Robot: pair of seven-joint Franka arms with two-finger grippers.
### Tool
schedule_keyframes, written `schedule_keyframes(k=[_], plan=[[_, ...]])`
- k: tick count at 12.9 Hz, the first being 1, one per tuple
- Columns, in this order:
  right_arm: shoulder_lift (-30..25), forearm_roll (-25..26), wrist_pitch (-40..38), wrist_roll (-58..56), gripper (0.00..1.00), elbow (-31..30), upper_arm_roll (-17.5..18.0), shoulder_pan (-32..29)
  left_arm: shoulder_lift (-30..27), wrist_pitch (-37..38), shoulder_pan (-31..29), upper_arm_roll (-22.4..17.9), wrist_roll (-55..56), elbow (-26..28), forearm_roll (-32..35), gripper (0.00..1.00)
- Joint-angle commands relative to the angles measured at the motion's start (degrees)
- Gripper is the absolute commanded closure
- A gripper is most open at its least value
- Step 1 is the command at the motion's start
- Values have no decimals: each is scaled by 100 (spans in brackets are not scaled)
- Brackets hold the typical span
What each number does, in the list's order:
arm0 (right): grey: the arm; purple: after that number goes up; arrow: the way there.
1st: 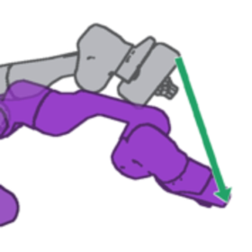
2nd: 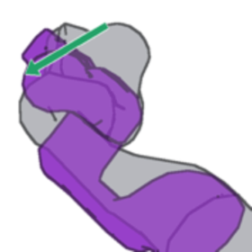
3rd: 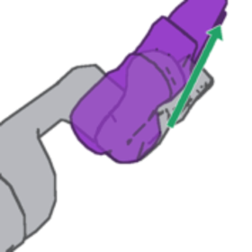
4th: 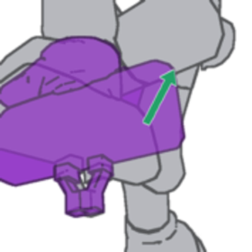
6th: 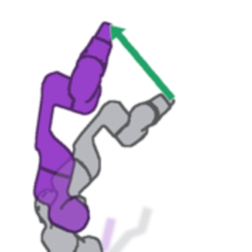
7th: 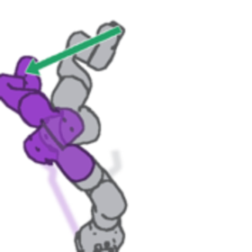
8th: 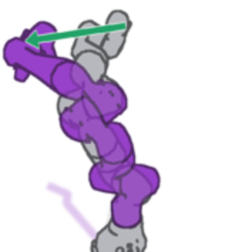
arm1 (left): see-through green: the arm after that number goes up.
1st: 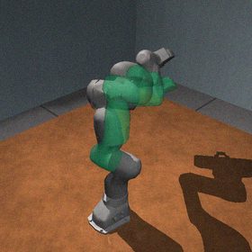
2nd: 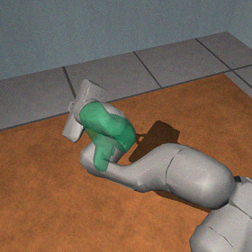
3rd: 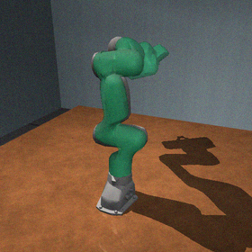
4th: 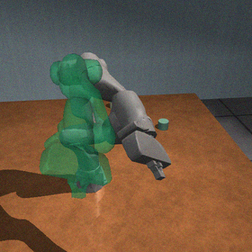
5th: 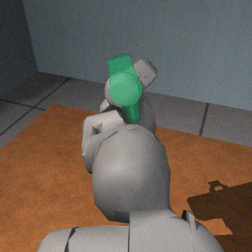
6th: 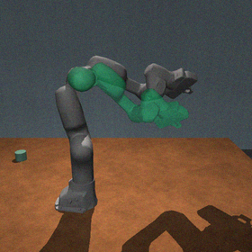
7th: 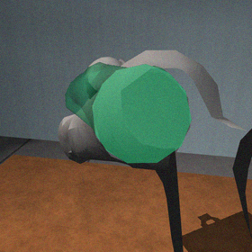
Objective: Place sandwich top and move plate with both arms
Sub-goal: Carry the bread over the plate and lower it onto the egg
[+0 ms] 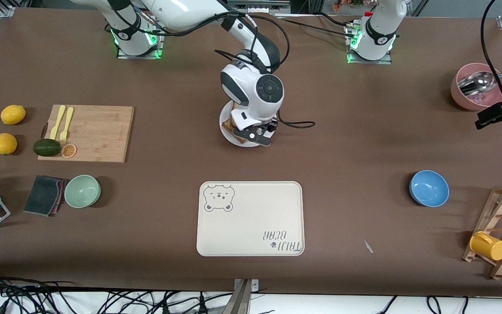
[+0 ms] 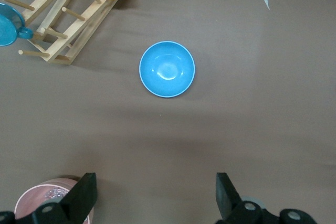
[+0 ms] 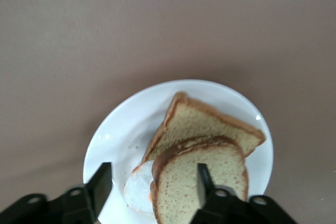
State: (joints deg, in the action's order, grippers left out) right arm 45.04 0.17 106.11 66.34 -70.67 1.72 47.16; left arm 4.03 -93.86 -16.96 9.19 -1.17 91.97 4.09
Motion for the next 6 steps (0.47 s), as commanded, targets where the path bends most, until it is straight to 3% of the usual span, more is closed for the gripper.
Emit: schedule_keyframes(k=[1,6], plan=[[-477,36,-484,-260,0,-17,-5,-381,-16,8,-53,56,-112,-39,74,0],[-1093,-17,-1179,-2279,0,-44,-84,-1199,28,-1,-27,91,-112,-12,74,0]])
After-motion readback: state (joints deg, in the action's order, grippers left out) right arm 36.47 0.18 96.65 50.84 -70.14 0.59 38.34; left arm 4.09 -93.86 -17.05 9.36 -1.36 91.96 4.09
